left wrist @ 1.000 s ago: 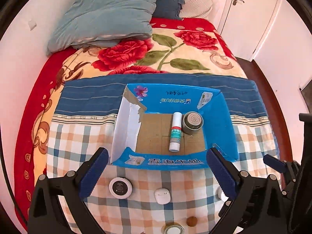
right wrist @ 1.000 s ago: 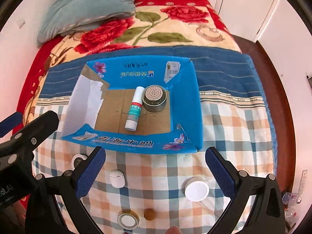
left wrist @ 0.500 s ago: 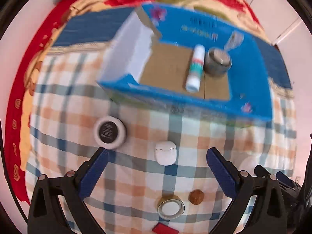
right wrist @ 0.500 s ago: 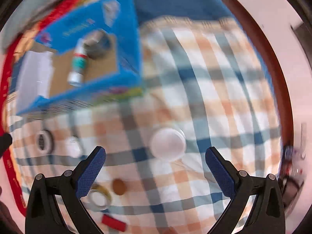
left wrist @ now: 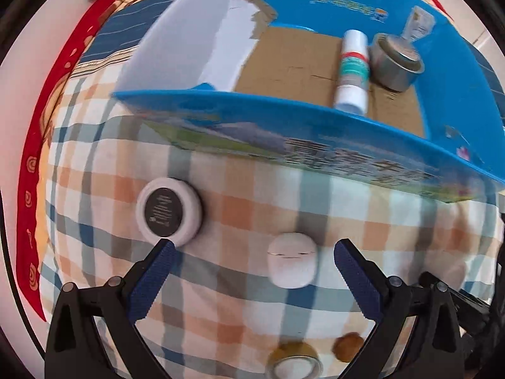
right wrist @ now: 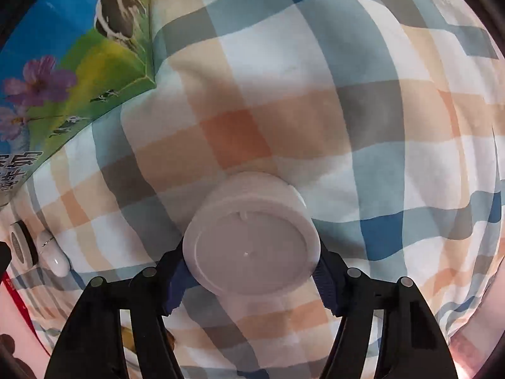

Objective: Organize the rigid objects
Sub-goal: 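Grasp the black-and-white compact with the left tool while the right tool grasps the white tape roll, then carry the compact into the box with the left tool while the right tool carries the tape roll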

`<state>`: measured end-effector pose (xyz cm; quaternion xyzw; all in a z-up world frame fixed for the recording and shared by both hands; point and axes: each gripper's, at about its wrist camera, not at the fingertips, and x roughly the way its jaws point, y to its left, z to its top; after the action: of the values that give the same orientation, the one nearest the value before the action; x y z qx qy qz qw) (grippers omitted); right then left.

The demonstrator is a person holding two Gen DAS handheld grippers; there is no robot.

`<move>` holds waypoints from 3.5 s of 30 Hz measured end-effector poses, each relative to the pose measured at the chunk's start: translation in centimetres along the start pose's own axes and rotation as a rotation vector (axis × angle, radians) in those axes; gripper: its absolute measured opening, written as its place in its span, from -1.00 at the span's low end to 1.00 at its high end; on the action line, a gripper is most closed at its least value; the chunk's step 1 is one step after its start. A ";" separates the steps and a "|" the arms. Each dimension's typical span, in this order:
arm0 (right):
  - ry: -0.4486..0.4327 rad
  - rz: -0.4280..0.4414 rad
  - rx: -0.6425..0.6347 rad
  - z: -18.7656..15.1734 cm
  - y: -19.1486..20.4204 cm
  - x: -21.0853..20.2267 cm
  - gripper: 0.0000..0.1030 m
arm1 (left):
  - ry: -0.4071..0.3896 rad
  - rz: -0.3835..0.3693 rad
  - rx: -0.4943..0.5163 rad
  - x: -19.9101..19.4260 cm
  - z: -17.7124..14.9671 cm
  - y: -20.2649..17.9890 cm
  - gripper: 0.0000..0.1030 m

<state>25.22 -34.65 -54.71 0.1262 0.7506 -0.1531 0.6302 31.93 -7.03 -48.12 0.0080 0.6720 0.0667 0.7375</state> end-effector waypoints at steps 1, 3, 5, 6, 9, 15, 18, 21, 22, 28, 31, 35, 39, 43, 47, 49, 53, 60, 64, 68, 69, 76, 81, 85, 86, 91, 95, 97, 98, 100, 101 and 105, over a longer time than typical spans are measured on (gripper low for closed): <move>-0.013 -0.003 -0.020 -0.3 0.4 -0.3 0.36 | -0.005 0.000 -0.013 -0.2 0.0 0.7 1.00; -0.035 0.016 -0.067 -1.1 1.7 -1.1 0.35 | -0.011 0.009 -0.041 -0.4 0.0 2.5 1.00; -0.052 0.033 -0.128 -2.2 3.6 -2.0 0.35 | -0.009 0.010 -0.076 -0.2 0.0 4.7 1.00; -0.057 0.045 -0.157 -2.6 4.6 -2.3 0.35 | -0.004 0.007 -0.089 0.1 0.1 5.6 1.00; -0.049 0.063 -0.217 -3.5 7.8 -1.9 0.35 | 0.037 -0.022 -0.140 2.2 0.7 8.8 1.00; -0.046 0.039 -0.279 -3.9 12.4 -0.1 0.36 | 0.121 -0.095 -0.122 6.7 2.4 10.4 1.00; -0.044 0.042 -0.287 -4.0 13.5 0.0 0.36 | 0.134 -0.121 -0.087 8.5 3.2 10.1 0.99; -0.036 0.042 -0.295 -4.2 14.0 0.1 0.36 | 0.110 -0.156 -0.078 9.3 3.7 10.1 0.97; -0.034 0.039 -0.298 -4.3 14.1 0.1 0.36 | 0.111 -0.157 -0.074 9.5 3.8 10.1 0.82; -0.015 0.038 -0.309 -4.4 15.1 0.2 0.36 | 0.127 -0.173 -0.039 9.1 2.9 10.3 0.42; -0.006 0.043 -0.322 -4.2 17.2 -0.1 0.36 | 0.145 -0.177 -0.015 8.7 0.8 10.4 0.42; 0.009 0.040 -0.355 -5.7 18.8 0.0 0.36 | 0.209 -0.168 0.000 10.3 -1.3 9.9 0.44; 0.022 0.030 -0.358 -6.0 18.9 0.6 0.36 | 0.169 -0.175 -0.018 10.3 -1.4 10.3 0.43; 0.018 0.042 -0.350 -5.6 19.5 0.3 0.35 | 0.118 -0.179 -0.003 8.5 -2.8 9.6 0.42; -0.002 0.045 -0.365 -4.3 17.6 0.6 0.35 | 0.052 -0.159 0.037 6.0 -3.7 9.1 0.42; -0.014 0.057 -0.369 -4.7 17.3 0.1 0.35 | 0.024 -0.158 0.058 4.4 -4.4 8.9 0.42; -0.038 0.081 -0.380 -6.0 16.7 -0.9 0.35 | -0.031 -0.161 0.118 0.6 -5.5 7.3 0.42; -0.116 0.147 -0.370 -6.4 13.3 -7.1 0.35 | -0.143 -0.220 0.138 -6.6 -5.9 5.4 0.42; -0.205 0.155 -0.364 -6.4 12.0 -11.5 0.35 | -0.217 -0.224 0.144 -10.1 -4.1 4.8 0.42; -0.276 0.150 -0.346 -5.6 11.3 -15.6 0.35 | -0.271 -0.206 0.174 -12.7 -2.0 3.5 0.42; -0.294 0.146 -0.341 -5.4 11.2 -16.7 0.35 | -0.278 -0.212 0.175 -13.5 -1.5 3.3 0.42; -0.373 0.146 -0.326 -4.5 11.6 -22.6 0.35 | -0.339 -0.215 0.182 -16.6 1.2 2.8 0.42; -0.395 0.160 -0.313 -3.8 11.5 -24.7 0.35 | -0.356 -0.222 0.182 -17.7 3.1 2.5 0.42; -0.398 0.168 -0.309 -2.7 11.6 -25.2 0.35 | -0.367 -0.233 0.184 -17.4 5.5 1.9 0.42; -0.396 0.169 -0.309 -2.4 11.6 -24.9 0.35 | -0.366 -0.236 0.183 -17.2 6.3 1.8 0.42; -0.371 0.177 -0.283 0.9 12.3 -22.8 0.35 | -0.299 -0.276 0.171 -13.9 11.5 0.8 0.42; -0.308 0.196 -0.249 5.3 13.4 -20.1 0.35 | -0.220 -0.249 0.170 -9.0 16.0 -0.5 0.42; -0.273 0.183 -0.247 7.6 14.4 -18.5 0.35 | -0.166 -0.227 0.189 -6.0 17.6 -1.3 0.42; -0.256 0.175 -0.246 8.6 14.8 -17.7 0.35 | -0.134 -0.210 0.203 -4.4 18.3 -1.8 0.42; -0.218 0.154 -0.240 10.7 15.7 -15.8 0.35 | -0.081 -0.199 0.224 -1.8 19.3 -2.5 0.42; -0.200 0.145 -0.241 11.6 16.0 -15.0 0.35 | -0.048 -0.188 0.214 -0.5 19.8 -2.7 0.42; -0.138 0.122 -0.240 13.8 17.0 -11.9 0.35 | 0.044 -0.184 0.194 3.3 20.9 -3.4 0.42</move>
<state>46.33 -24.36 -46.35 0.0842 0.7093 -0.0320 0.6991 53.29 -8.42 -49.75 0.0163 0.6892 -0.0662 0.7213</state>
